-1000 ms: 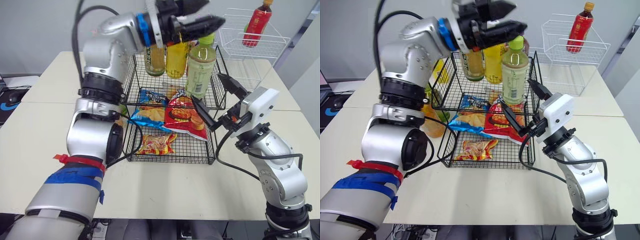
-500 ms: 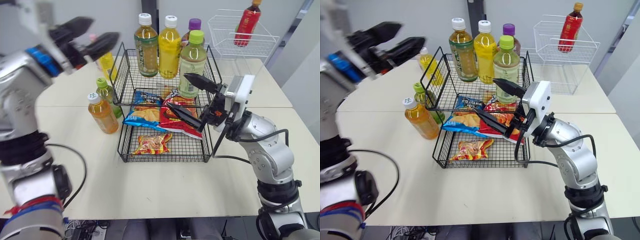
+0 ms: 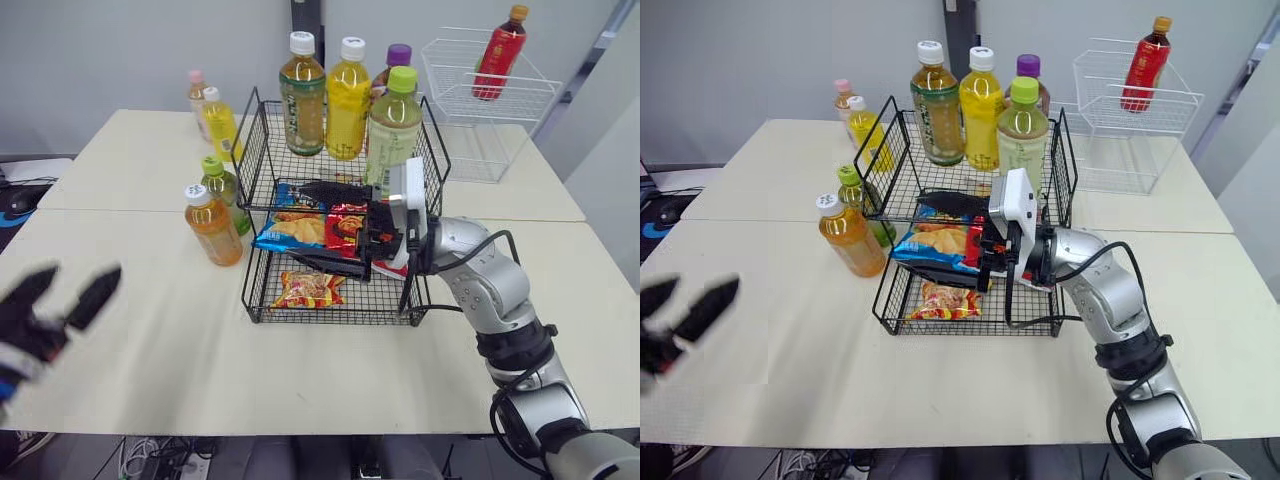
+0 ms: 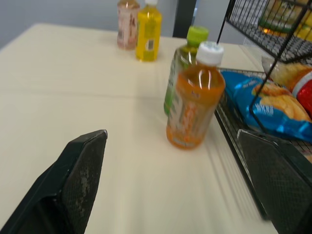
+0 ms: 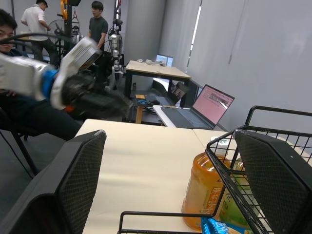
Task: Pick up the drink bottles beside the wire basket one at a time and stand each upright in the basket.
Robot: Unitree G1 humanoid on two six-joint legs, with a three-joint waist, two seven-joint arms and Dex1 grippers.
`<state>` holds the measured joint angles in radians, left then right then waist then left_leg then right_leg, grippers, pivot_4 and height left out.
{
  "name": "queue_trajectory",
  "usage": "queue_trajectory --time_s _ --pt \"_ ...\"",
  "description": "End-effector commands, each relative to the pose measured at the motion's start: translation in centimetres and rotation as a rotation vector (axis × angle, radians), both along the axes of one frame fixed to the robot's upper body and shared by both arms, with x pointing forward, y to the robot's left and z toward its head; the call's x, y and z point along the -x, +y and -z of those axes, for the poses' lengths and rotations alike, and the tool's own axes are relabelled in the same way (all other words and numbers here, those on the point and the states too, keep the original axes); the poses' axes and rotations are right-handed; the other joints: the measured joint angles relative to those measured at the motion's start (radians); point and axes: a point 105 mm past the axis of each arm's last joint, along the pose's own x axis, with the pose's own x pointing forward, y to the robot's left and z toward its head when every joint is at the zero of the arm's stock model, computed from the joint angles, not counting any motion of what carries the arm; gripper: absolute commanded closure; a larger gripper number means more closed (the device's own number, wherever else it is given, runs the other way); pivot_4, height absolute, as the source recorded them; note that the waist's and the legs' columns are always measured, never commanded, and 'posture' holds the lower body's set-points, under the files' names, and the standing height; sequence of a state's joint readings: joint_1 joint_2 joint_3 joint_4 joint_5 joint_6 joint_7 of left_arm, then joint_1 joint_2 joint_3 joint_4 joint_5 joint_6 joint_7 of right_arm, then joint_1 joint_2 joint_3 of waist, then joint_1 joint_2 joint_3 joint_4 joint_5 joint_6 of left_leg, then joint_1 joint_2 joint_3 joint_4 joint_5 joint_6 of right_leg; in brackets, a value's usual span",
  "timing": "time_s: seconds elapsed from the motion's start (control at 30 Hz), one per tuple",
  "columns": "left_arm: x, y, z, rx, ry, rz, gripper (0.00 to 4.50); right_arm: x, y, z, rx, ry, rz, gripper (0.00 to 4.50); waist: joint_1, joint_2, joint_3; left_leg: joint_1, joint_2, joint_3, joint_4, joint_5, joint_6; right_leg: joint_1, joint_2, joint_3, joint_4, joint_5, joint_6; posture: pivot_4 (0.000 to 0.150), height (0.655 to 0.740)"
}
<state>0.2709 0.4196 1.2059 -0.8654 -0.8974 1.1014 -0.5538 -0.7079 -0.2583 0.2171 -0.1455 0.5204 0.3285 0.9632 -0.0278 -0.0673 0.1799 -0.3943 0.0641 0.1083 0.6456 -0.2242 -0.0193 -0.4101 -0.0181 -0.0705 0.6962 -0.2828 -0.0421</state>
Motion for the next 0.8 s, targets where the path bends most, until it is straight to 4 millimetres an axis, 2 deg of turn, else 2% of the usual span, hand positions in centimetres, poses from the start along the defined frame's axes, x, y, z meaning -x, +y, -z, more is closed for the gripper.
queue_trajectory --time_s 0.03,0.17,0.3,0.43,0.57,0.8 --pt "1.3 -1.5 -1.1 -0.04 -0.047 0.022 0.04 0.5 0.2 -1.4 -0.029 -0.066 -0.03 0.0 0.006 0.004 0.001 0.001 0.0 0.0 0.0 0.0 0.0 0.0 0.0 0.0 0.0 0.0 0.0 0.15 0.74" --pt "1.4 -1.5 -1.1 -0.024 -0.048 0.013 0.04 0.5 0.1 -1.5 -0.036 -0.069 -0.021 0.0 0.003 0.008 0.0 0.003 -0.001 0.001 0.0 0.0 0.0 0.002 0.0 0.002 -0.001 0.0 0.0 0.15 0.74" --pt "-0.3 -1.4 -1.6 -0.029 -0.073 0.025 0.04 0.4 -0.1 -1.7 -0.041 -0.075 0.005 0.0 0.002 0.008 0.0 0.003 -0.001 0.001 -0.001 0.0 0.001 0.002 0.0 0.002 -0.002 0.0 0.0 0.15 0.74" --pt "-4.2 -1.2 -2.7 -0.058 -0.119 0.052 0.04 0.3 -0.6 -2.0 -0.052 -0.089 0.058 0.0 0.014 0.009 0.001 0.003 -0.001 0.0 -0.001 0.0 0.0 0.002 0.001 0.001 -0.001 -0.001 -0.001 0.15 0.74" --pt "-7.9 -1.6 -2.9 -0.089 -0.121 0.09 0.04 0.2 -0.9 -2.2 -0.061 -0.099 0.107 0.0 0.024 0.009 0.001 0.003 -0.001 0.002 -0.001 0.0 0.0 0.002 0.0 0.002 -0.001 0.0 0.0 0.15 0.74" --pt "-15.0 -3.6 -3.0 -0.133 -0.154 0.159 0.04 0.2 -1.5 -2.6 -0.066 -0.117 0.186 0.0 0.027 0.009 0.001 -0.004 0.0 0.001 -0.002 0.0 0.001 -0.001 0.001 0.0 -0.007 0.002 -0.001 0.15 0.74"
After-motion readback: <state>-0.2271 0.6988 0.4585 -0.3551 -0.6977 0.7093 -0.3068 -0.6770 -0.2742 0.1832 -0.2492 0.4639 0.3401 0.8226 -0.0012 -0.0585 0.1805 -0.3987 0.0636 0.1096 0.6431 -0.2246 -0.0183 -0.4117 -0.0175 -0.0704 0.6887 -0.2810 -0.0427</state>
